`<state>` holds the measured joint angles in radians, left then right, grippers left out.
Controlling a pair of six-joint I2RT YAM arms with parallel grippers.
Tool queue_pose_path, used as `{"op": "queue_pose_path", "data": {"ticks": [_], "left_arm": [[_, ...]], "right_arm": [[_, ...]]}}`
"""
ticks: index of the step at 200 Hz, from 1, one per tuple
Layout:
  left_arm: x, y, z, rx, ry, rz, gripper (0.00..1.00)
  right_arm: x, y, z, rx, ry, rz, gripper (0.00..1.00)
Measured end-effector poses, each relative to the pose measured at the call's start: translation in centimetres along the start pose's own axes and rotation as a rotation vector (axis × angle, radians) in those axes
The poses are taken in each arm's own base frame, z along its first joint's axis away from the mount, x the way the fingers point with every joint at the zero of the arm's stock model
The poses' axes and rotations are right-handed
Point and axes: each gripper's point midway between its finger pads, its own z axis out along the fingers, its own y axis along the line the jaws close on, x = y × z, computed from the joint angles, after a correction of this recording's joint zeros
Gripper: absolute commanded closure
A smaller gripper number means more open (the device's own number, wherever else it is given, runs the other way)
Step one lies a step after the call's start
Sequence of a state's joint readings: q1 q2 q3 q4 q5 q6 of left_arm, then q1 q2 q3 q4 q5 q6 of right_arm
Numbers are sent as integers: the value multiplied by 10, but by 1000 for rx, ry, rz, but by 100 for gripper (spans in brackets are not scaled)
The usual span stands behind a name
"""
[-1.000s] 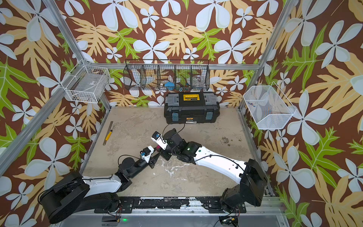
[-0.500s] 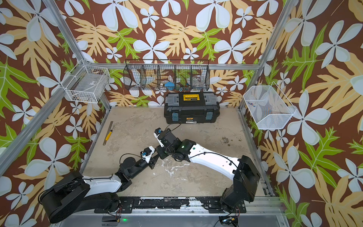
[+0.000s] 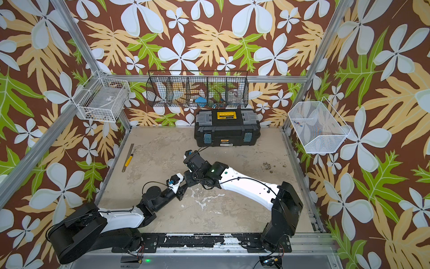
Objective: Close the paint jar lid
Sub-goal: Screw the lid onto the paint jar.
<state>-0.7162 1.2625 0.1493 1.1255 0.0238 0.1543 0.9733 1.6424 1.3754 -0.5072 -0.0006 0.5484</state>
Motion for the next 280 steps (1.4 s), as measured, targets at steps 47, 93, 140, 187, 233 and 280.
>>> {"op": "queue_pose_path", "data": {"ticks": [47,93,140,187,233,280], "left_arm": [[0,-1,0,4,-2,0,96],[-11,-2,0,15,-45,3,96],[-16,-4,0,23,-65,4,96],[-21,-5,0,29,-84,5,96],[-22,-4,-1,28,-90,8,97],[-23,-4,-1,28,-93,8,96]], "right_arm": [[-1,0,-2,4,6,16,63],[-2,0,-2,5,4,23,55],[-3,0,-3,10,1,23,44],[-14,2,-18,9,-38,12,36],[-36,-9,-44,2,-110,1,30],[-67,-29,-85,-107,-266,-181,25]]}}
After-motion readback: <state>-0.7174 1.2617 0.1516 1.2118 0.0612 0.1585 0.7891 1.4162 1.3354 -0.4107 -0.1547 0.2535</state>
